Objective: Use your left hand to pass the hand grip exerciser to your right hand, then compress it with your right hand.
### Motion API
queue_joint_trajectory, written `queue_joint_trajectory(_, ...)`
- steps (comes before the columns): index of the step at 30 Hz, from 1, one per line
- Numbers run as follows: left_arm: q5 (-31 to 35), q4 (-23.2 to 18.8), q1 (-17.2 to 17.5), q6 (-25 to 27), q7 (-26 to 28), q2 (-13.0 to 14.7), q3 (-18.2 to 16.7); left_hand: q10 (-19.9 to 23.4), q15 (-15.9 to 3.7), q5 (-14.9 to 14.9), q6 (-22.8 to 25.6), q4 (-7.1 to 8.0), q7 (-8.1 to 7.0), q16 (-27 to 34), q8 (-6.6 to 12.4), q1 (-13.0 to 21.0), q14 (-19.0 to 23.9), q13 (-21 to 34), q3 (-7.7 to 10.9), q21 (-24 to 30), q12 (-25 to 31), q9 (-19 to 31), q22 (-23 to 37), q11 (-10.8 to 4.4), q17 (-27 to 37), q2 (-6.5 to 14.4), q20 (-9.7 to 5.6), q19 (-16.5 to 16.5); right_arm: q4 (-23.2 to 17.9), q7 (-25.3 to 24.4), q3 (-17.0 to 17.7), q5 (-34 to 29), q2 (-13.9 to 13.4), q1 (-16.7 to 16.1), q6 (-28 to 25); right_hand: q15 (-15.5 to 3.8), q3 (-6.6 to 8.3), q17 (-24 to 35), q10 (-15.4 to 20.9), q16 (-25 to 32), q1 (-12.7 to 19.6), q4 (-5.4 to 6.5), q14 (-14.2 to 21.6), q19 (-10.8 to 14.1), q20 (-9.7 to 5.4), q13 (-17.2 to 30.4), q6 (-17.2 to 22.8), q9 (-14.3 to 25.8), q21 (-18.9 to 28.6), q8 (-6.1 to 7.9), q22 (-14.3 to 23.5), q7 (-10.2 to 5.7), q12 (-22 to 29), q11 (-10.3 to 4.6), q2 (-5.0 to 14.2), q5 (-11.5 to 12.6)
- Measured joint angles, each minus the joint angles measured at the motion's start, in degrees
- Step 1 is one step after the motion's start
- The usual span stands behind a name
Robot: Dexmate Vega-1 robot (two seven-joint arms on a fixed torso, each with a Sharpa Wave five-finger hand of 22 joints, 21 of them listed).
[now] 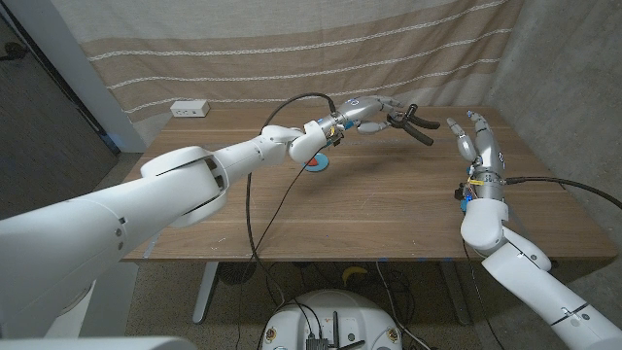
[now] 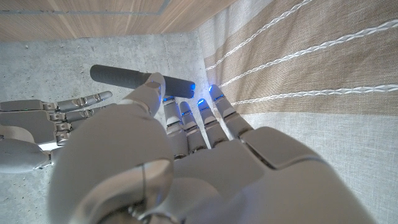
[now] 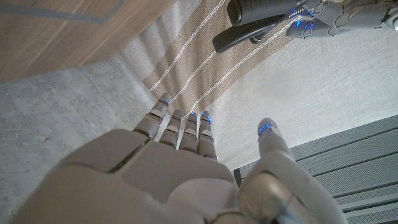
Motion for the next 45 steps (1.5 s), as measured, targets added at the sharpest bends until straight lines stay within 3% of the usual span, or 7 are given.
queue_joint_trajectory(14,0.8,0.9,-0.9,-0.8,3.6,-0.4,1.4,0.0,0.0,-0.1,-0.4,0.0,-0.21,0.0,0.0,0.0,0.0,0.0,0.01,0.2,0.0,0.4,0.0,0.01,0.0,0.0,-0.17,0.2,-3.2,0.9,-1.4,-4.8,-2.6,0.6,-5.6,-0.2,0.0,-0.3,-0.3,0.0,0.0,0.0,-0.2,0.0,0.0,0.0,-0.5,0.0,0.0,0.0,0.0,-0.29,0.0,-0.32,0.0,-0.3)
queue_joint_trajectory(17,0.9,0.3,-0.9,-0.7,4.0,-0.2,1.4,0.0,0.0,-0.1,-0.4,0.08,-0.21,0.0,0.01,0.0,0.0,0.0,0.09,0.2,0.0,0.4,0.0,0.01,0.0,0.0,-0.17,0.2,-3.6,1.2,-1.5,-5.5,-3.1,0.7,-6.3,-0.11,0.0,-0.3,-0.7,0.0,0.4,0.0,-0.1,0.0,0.0,0.0,-1.5,0.0,0.0,0.0,0.0,0.68,0.0,0.09,-0.38,-0.3)
queue_joint_trajectory(26,1.5,-2.4,-0.5,0.2,4.4,0.9,1.2,0.0,0.0,-0.3,-0.4,-0.08,-0.21,0.0,0.01,0.0,0.0,0.3,0.39,0.2,0.0,0.4,0.0,0.02,0.0,0.0,-0.17,0.2,-5.2,2.8,-2.0,-7.8,-4.9,0.9,-8.2,0.43,-0.24,-0.3,-1.5,0.0,0.4,0.25,-0.2,0.0,0.0,0.0,-1.8,0.0,0.0,0.01,0.0,1.88,0.0,0.92,-0.39,-0.8)
queue_joint_trajectory(37,2.6,-5.8,0.5,0.9,5.1,2.3,0.3,0.3,0.0,-0.3,-0.8,-0.08,-0.43,0.0,1.21,-0.9,0.0,0.3,0.39,0.4,0.0,0.4,0.0,-0.3,0.0,-0.2,-0.17,0.2,-7.0,5.0,-2.8,-10.9,-6.4,1.3,-12.2,0.22,-0.72,-0.3,-2.9,-0.4,0.7,0.73,-1.0,-0.6,-0.2,0.0,-2.7,0.0,0.0,0.01,0.0,2.36,0.0,0.58,-1.75,-1.2)
queue_joint_trajectory(42,3.6,-7.3,0.9,1.4,5.6,3.0,-0.2,0.3,0.0,-0.3,-0.8,-0.08,-0.43,0.0,1.67,-1.1,0.0,0.3,0.39,0.4,0.0,0.4,0.0,-0.3,0.3,-0.2,-0.17,0.2,-8.6,6.2,-4.1,-12.5,-7.6,2.0,-14.5,0.31,-1.23,-0.3,-3.4,-0.9,0.6,0.75,-1.7,-1.6,-1.02,0.0,-3.4,0.0,0.0,0.01,0.0,2.55,0.0,0.41,-2.4,-1.5)
queue_joint_trajectory(45,4.0,-7.9,1.1,1.5,5.8,3.2,-0.5,0.3,0.0,-0.3,-0.8,-0.08,-0.43,0.0,1.89,-1.1,0.0,0.3,0.39,0.4,0.0,0.4,0.0,-0.3,0.3,-0.2,-0.17,0.2,-9.1,6.8,-4.8,-13.6,-7.9,2.5,-16.2,0.6,-1.64,-0.3,-3.7,-0.9,0.4,0.95,-2.1,-2.8,-0.36,0.0,-3.9,0.0,-0.2,0.01,0.0,2.65,0.0,0.4,-3.06,-1.8)
